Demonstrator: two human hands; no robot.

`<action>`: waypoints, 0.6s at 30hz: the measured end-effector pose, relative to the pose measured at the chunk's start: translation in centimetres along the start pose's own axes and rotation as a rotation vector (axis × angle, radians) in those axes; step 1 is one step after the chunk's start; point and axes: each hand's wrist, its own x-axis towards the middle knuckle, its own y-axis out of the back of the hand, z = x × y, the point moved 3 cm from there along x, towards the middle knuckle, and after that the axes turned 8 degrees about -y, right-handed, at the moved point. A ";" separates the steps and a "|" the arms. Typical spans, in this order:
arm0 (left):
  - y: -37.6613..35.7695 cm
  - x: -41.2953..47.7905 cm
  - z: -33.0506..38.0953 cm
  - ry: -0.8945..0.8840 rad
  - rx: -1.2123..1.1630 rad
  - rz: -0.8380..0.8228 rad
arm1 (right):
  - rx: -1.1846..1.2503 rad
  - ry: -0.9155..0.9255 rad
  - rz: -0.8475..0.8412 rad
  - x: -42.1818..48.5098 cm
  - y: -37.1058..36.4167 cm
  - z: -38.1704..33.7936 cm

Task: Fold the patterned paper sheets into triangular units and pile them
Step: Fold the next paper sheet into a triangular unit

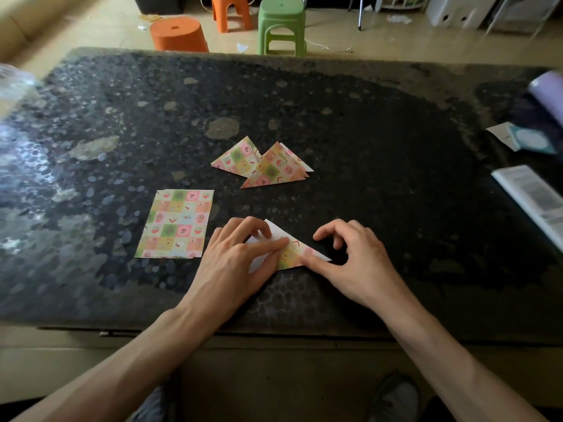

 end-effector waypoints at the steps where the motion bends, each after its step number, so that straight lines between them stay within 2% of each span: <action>1: 0.0 0.0 0.0 0.001 0.001 -0.004 | -0.024 0.004 0.017 -0.1 -0.2 -0.1; 18: -0.2 0.1 1.3 0.143 0.006 0.082 | -0.104 0.027 0.098 -0.7 -0.9 -0.3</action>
